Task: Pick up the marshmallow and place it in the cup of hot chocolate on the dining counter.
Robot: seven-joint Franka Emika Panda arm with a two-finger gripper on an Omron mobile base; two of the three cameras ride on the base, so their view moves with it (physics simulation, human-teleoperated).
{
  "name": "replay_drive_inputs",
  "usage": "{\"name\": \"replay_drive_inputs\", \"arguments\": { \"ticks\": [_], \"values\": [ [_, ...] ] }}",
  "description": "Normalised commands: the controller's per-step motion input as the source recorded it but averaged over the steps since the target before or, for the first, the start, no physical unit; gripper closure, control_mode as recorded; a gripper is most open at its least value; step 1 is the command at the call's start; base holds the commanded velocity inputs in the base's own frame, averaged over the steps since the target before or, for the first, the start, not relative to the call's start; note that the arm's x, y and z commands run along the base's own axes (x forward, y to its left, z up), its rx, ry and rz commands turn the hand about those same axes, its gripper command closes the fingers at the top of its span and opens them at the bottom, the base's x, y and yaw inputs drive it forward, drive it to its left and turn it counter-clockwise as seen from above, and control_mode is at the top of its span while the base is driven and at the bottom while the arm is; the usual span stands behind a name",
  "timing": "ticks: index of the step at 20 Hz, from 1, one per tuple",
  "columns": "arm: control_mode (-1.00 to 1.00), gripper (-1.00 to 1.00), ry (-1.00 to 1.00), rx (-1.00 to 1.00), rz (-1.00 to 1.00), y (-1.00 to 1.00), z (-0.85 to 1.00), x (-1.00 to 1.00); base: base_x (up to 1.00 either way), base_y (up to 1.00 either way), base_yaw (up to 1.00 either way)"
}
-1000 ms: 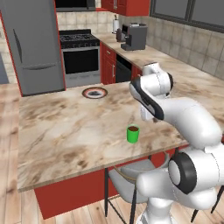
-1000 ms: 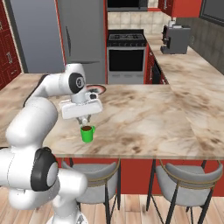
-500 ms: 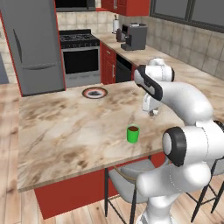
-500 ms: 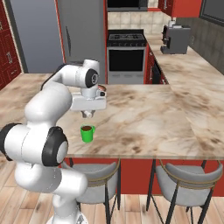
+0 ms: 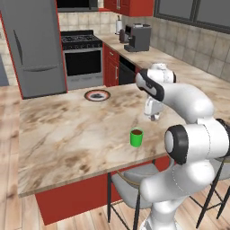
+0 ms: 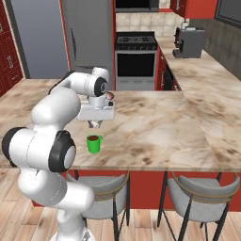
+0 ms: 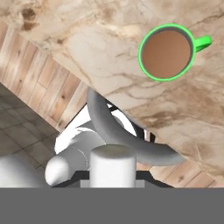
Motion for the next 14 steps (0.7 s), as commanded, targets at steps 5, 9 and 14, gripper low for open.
{"name": "replay_drive_inputs", "arguments": {
  "ticks": [5, 9, 14],
  "values": [
    [-1.0, 1.0, -0.02, -0.02, 0.01, 0.02, -0.07, 0.0, 0.0, 0.0, 0.0],
    [-1.0, 1.0, -0.11, 0.0, 0.0, 0.22, -0.26, 0.02, 0.0, 0.0, 0.0],
    [-1.0, 1.0, -0.06, 0.0, 0.0, 0.29, -0.22, 0.19, 0.0, 0.0, 0.0]
  ]
}}
